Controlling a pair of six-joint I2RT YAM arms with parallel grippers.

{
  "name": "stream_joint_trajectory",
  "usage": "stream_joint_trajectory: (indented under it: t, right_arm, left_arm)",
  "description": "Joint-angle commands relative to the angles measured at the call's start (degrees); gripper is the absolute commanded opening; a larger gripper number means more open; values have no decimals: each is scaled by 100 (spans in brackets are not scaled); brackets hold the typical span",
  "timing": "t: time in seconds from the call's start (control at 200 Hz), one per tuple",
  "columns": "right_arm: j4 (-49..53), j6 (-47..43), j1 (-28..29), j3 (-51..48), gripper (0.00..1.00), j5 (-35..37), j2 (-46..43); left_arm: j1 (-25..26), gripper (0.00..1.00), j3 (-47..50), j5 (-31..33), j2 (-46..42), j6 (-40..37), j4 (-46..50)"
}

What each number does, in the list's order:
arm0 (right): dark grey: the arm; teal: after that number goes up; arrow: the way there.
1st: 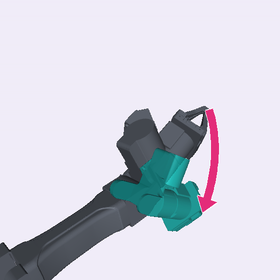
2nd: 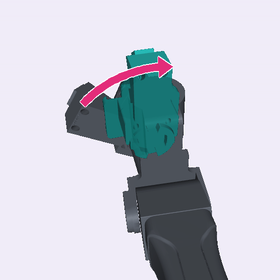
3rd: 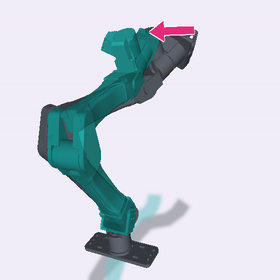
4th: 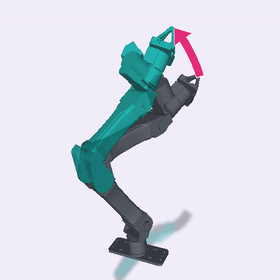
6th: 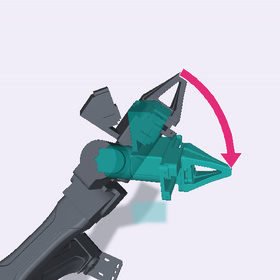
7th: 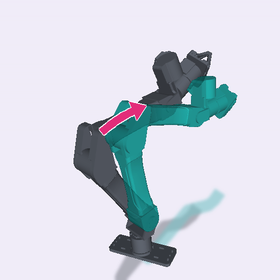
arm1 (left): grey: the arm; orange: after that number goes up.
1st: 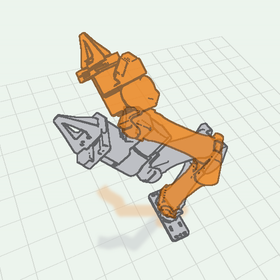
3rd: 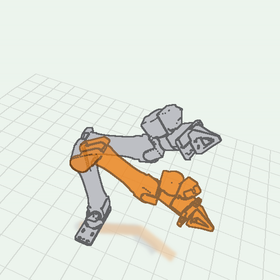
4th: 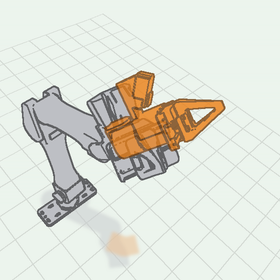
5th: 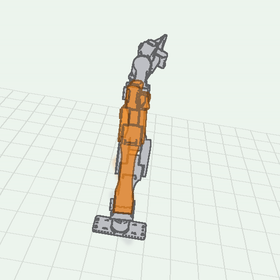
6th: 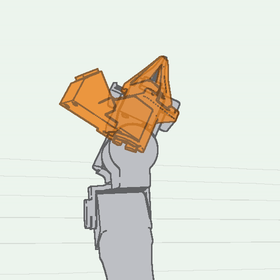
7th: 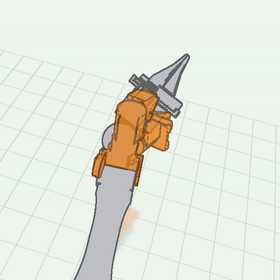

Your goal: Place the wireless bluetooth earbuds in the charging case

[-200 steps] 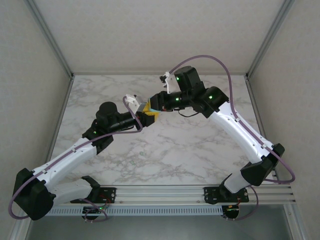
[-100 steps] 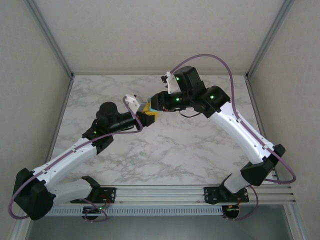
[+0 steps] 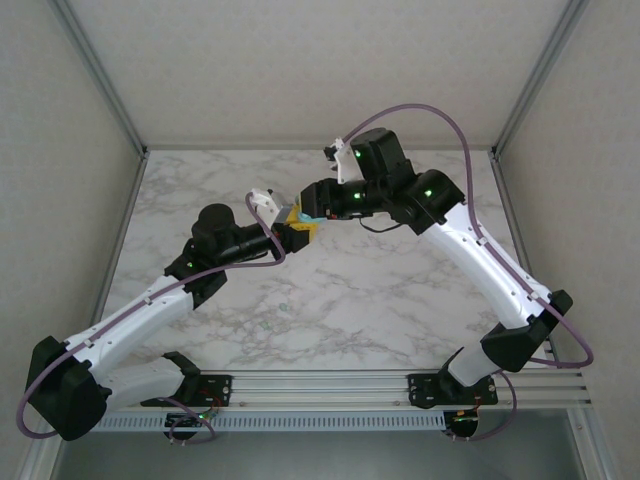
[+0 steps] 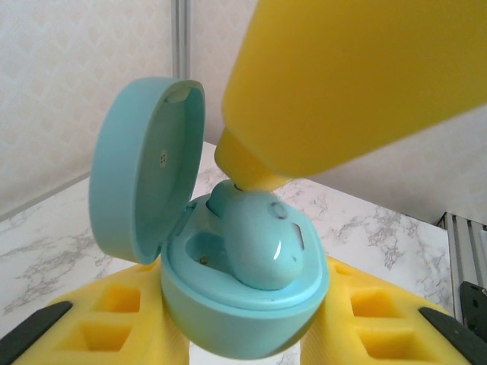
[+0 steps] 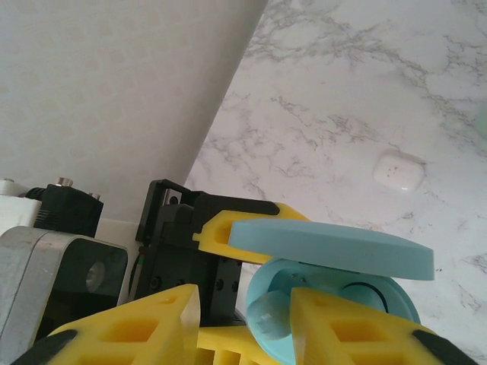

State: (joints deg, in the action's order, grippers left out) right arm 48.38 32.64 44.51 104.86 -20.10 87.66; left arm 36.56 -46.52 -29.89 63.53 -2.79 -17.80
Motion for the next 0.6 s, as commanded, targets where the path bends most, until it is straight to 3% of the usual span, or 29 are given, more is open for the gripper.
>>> stream_joint_trajectory:
  t: [0.0,0.29,0.511,0.591]
  right_arm:
    - [166,-76,27,202,38,164,85]
    - [15,-108,23,185,39,280,-126]
    - [165,-184,-94,164,36,1441,-469]
    - [264,78,-399,213,38,1416,-392]
  left_arm:
    - [38,26,-199,-52,-77,-29,-154]
    - [38,26,-176,-44,-86,-27,-171]
    - [40,26,-180,-85,-106,-72,-94]
    - [45,26,-215,-201,-120,-107,3]
